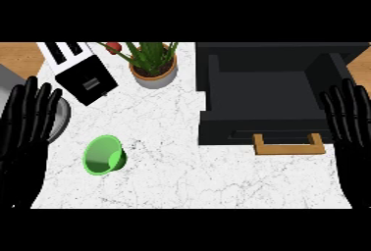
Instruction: Pick up the cup, place it into the drawer and close the drawer
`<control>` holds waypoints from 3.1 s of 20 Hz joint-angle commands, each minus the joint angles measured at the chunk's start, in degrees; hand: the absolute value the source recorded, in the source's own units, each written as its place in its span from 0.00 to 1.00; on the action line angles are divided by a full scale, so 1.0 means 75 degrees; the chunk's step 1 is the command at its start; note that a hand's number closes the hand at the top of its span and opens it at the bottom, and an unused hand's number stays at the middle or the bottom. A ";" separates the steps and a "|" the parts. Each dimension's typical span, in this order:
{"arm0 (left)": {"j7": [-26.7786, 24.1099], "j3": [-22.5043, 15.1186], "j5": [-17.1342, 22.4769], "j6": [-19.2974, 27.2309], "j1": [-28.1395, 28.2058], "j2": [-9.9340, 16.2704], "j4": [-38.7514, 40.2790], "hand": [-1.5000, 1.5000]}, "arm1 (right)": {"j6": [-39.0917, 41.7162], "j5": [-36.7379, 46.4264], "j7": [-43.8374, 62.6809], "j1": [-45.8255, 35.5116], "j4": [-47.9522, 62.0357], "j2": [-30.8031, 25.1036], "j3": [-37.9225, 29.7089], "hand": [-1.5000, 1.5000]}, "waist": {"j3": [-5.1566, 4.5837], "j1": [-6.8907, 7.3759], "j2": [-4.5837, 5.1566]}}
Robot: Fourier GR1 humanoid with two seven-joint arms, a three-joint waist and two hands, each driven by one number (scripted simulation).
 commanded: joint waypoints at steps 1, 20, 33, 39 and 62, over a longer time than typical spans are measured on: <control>-0.0299 0.0100 0.0204 -0.0348 0.0051 0.0002 0.0487 0.00 | -0.0124 0.0005 0.0511 -0.0306 -0.0139 0.0094 -0.0033 0.00 | -0.0020 0.0087 -0.0194; -0.0267 0.0432 0.2128 -0.1454 0.1665 -0.0250 0.1195 0.00 | 0.0306 0.0542 0.0458 -0.0617 0.0225 -0.0192 -0.0087 0.00 | -0.0022 0.0098 -0.0194; -0.2362 0.1455 0.1117 -0.1515 0.1605 -0.0067 0.4274 0.00 | 0.0651 0.0470 -0.0421 0.0052 0.0429 -0.0043 -0.0239 0.00 | -0.0022 0.0075 -0.0194; -0.2987 0.1655 0.0722 -0.1369 0.0509 0.0015 0.6344 0.00 | 0.1014 -0.0118 -0.0349 -0.0474 0.0760 -0.0462 -0.1063 0.00 | -0.0021 0.0066 -0.0190; -0.7755 0.2555 0.0212 -0.2205 -0.2503 0.1169 1.3623 0.00 | 0.1227 0.0221 -0.0862 -0.0799 0.1721 -0.0199 -0.0978 0.00 | -0.0030 0.0026 -0.0160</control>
